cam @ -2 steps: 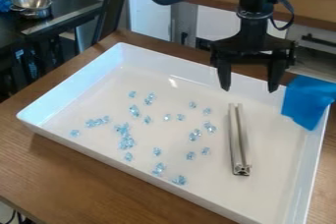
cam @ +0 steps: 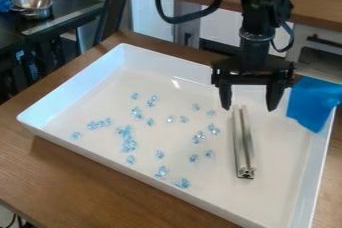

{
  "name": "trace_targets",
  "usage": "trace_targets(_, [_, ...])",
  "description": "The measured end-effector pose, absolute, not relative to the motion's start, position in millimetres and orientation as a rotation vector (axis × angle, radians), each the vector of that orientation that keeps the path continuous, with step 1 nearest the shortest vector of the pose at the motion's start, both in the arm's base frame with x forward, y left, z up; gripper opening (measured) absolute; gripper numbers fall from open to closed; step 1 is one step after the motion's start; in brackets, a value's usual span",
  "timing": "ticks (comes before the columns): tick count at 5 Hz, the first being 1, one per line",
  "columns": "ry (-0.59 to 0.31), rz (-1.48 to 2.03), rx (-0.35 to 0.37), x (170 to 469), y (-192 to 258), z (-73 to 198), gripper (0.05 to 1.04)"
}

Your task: Sweep into pile

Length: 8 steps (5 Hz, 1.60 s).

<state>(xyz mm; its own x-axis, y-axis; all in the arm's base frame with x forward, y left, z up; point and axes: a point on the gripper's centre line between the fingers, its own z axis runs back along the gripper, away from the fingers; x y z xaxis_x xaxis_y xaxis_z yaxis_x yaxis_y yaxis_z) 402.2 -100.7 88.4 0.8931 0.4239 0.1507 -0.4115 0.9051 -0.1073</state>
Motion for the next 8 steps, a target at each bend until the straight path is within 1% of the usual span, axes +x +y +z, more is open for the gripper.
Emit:
trace_targets(1, [-0.165,0.501,-0.06,406.7,-95.9,76.0,1.0])
trace_targets(2, [-0.224,0.552,-0.057,415.7,-89.2,74.7,1.0])
trace_targets(4, [-0.225,0.404,-0.092,411.8,-96.5,61.2,1.0])
trace_targets(5, [-0.241,0.344,-0.108,413.6,-99.5,60.3,1.0])
trace_targets(6, [-0.224,0.351,-0.092,413.4,-98.1,50.7,0.946])
trace_targets(7, [-0.225,0.359,-0.067,414.8,-94.5,47.4,0.656])
trace_targets(8, [-0.229,0.351,-0.061,415.3,-93.6,47.5,0.385])
